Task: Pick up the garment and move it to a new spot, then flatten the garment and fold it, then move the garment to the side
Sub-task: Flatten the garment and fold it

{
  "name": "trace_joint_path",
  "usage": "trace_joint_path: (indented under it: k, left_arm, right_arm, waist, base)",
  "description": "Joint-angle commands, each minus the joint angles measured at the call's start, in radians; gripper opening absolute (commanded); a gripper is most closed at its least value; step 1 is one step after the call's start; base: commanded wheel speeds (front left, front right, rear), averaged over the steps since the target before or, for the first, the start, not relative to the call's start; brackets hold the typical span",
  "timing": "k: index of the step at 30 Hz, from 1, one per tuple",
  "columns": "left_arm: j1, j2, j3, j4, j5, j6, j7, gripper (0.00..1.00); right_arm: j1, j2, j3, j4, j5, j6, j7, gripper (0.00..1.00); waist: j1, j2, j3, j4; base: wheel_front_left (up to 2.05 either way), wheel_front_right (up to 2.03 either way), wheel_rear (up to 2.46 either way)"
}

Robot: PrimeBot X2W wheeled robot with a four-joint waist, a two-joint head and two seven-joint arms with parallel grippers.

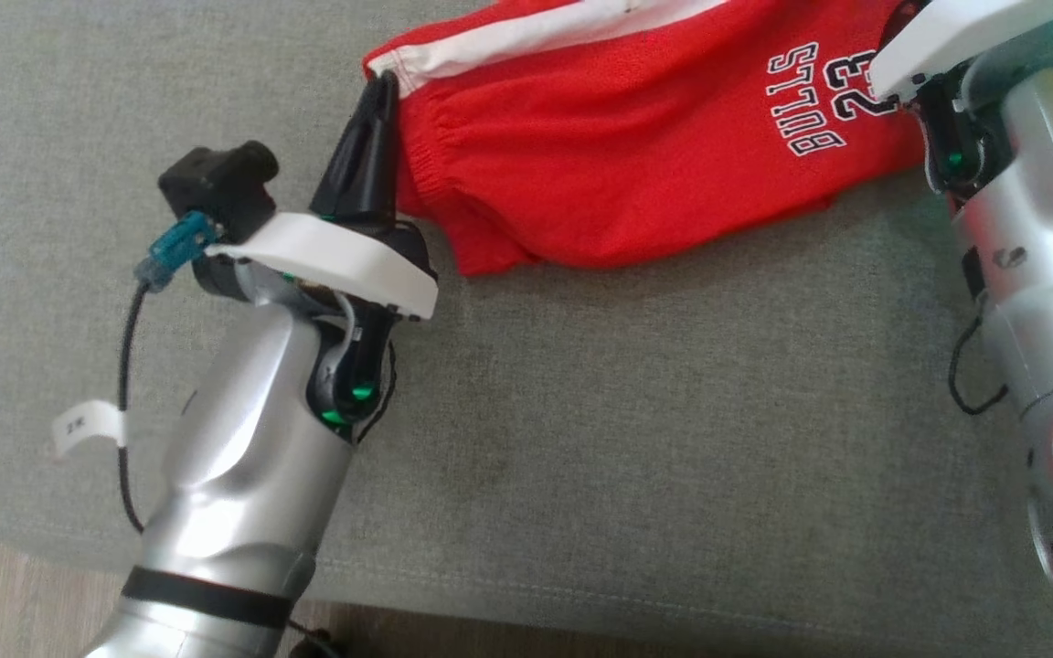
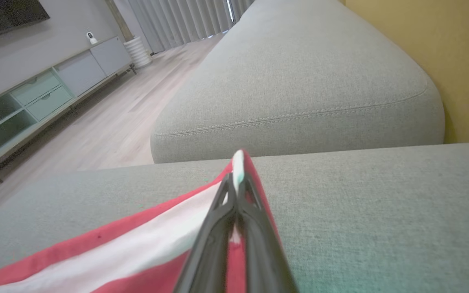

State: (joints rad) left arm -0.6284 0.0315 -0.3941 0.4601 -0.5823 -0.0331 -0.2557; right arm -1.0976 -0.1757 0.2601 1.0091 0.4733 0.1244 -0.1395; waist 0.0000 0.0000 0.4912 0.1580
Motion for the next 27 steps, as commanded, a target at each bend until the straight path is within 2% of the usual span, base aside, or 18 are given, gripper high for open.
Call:
trace_joint_path:
  k: [1, 2, 3, 4, 8, 16, 27]
  left_arm:
    - [-0.017, 0.019, 0.020, -0.023, -0.002, 0.008, -0.006, 0.00]
    - [-0.019, 0.019, 0.012, -0.016, 0.000, 0.014, -0.006, 0.40]
    - [-0.019, 0.019, 0.007, -0.010, -0.002, 0.023, -0.006, 0.94]
    - [-0.018, 0.019, 0.002, -0.005, 0.006, 0.034, -0.006, 1.00]
    - [0.010, 0.019, 0.016, -0.012, 0.058, 0.091, -0.006, 1.00]
    - [0.118, 0.019, 0.032, -0.052, 0.129, 0.115, -0.006, 1.00]
    - [0.187, 0.019, 0.040, -0.080, 0.149, 0.130, -0.006, 1.00]
  right_arm:
    - [-0.018, 0.013, 0.009, -0.021, -0.008, 0.006, -0.011, 0.34]
    - [-0.028, 0.013, 0.007, -0.002, -0.020, 0.006, -0.023, 1.00]
    - [-0.036, 0.013, 0.004, 0.017, -0.032, 0.006, -0.035, 1.00]
    - [-0.043, 0.016, -0.002, 0.035, -0.038, 0.006, -0.046, 1.00]
    - [-0.046, 0.012, 0.004, 0.070, -0.067, 0.006, -0.091, 1.00]
    - [0.048, -0.020, 0.062, 0.073, -0.063, 0.006, -0.093, 1.00]
    - [0.159, -0.042, 0.177, 0.064, -0.009, 0.006, 0.102, 1.00]
  waist:
    - [0.0000, 0.0000, 0.003, 0.003]
    - [0.0000, 0.0000, 0.005, 0.003]
    - [0.0000, 0.0000, 0.007, 0.003]
    - [0.0000, 0.0000, 0.007, 0.002]
    - [0.0000, 0.0000, -0.003, -0.002]
    - [0.0000, 0.0000, -0.040, -0.018]
    - [0.0000, 0.0000, -0.068, -0.011]
  base:
    - [0.00, 0.00, 0.00]
    - [0.00, 0.00, 0.00]
    - [0.00, 0.00, 0.00]
    - [0.00, 0.00, 0.00]
    - [0.00, 0.00, 0.00]
    - [0.00, 0.00, 0.00]
    - [0.00, 0.00, 0.00]
